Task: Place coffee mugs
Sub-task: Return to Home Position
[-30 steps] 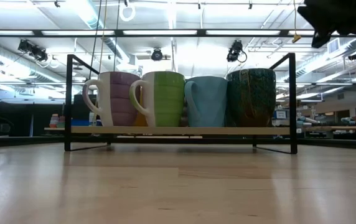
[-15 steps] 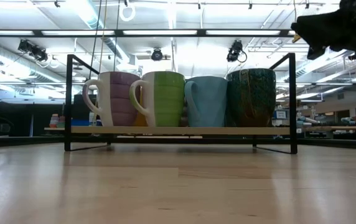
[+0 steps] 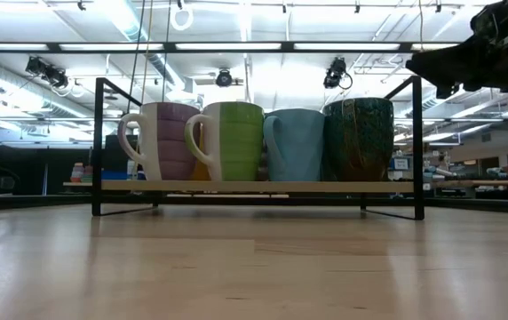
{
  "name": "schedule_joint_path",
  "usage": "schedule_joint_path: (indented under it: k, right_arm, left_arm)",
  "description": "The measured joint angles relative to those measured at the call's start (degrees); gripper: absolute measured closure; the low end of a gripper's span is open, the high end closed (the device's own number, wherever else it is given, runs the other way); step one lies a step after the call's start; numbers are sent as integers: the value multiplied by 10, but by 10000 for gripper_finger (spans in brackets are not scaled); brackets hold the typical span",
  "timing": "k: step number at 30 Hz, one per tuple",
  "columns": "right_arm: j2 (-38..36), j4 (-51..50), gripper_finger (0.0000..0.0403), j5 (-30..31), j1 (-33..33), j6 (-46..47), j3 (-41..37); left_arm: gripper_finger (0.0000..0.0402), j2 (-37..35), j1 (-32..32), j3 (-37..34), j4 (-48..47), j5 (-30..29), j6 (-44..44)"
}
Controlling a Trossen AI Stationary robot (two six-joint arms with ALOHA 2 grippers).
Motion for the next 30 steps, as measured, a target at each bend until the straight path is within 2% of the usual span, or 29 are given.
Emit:
schedule_joint_path:
  k: [7, 11, 18, 24, 27, 30]
  right_arm:
    - [0, -2, 290, 0, 0, 0, 0]
    - [0, -2, 290, 0, 0, 0, 0]
    - [0, -2, 290, 0, 0, 0, 0]
    - [0, 1, 290, 3, 0, 1, 0]
    - [0, 2, 290, 4, 0, 1, 0]
    - [0, 2, 290, 4, 0, 1, 0]
  left_arm:
    - [143, 0, 0, 0, 0, 0, 0]
    - [143, 0, 6, 0, 1, 1, 52]
    - [143, -53, 60, 1, -13, 104, 76]
    - [143, -107, 89, 0, -58, 109, 95]
    - [143, -139, 93, -30, -59, 118, 103]
    - [143, -184, 92, -97, -25, 135, 89]
